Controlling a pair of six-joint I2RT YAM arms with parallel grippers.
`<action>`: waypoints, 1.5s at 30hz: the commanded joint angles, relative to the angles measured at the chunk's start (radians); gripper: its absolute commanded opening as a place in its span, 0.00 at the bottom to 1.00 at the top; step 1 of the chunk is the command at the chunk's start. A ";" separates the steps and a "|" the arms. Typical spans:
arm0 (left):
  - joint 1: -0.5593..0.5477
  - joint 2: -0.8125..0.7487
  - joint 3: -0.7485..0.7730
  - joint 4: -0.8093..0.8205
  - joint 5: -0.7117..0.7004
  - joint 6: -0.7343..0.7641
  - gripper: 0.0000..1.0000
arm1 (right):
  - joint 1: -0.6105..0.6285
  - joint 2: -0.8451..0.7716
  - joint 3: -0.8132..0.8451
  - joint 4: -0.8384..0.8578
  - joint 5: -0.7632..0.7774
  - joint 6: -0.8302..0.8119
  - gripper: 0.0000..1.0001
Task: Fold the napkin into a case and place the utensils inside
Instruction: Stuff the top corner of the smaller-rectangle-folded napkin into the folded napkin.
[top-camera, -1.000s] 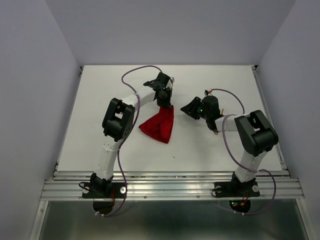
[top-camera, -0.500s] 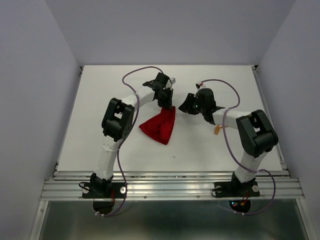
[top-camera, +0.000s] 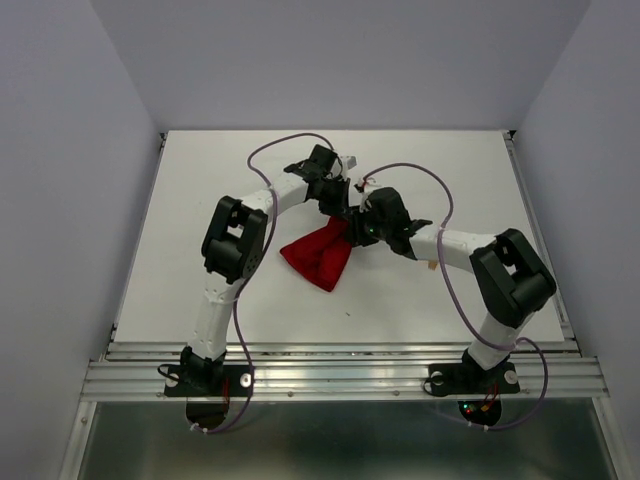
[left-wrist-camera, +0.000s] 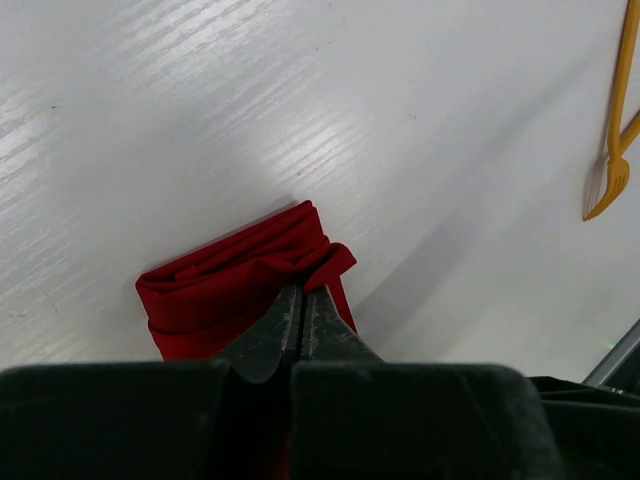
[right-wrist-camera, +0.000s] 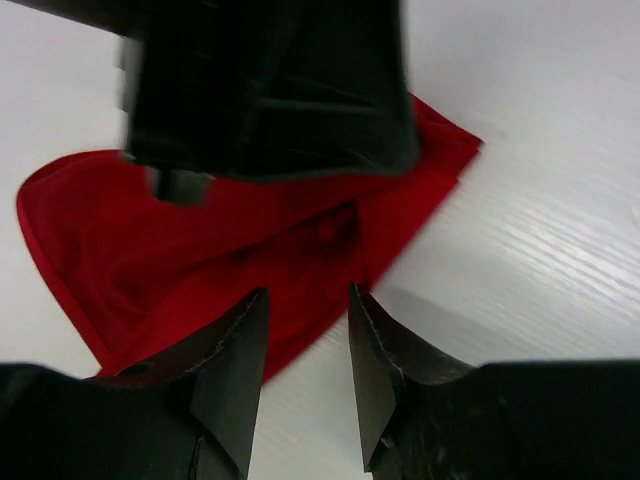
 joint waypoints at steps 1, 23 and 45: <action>0.016 -0.117 -0.033 0.056 0.056 -0.024 0.00 | 0.043 0.046 0.106 -0.020 0.091 -0.106 0.43; 0.035 -0.117 -0.017 0.050 0.083 -0.036 0.00 | 0.072 0.203 0.233 -0.046 0.218 -0.193 0.36; 0.048 -0.147 -0.097 0.080 0.094 -0.058 0.00 | 0.061 0.177 0.140 0.101 0.258 -0.007 0.01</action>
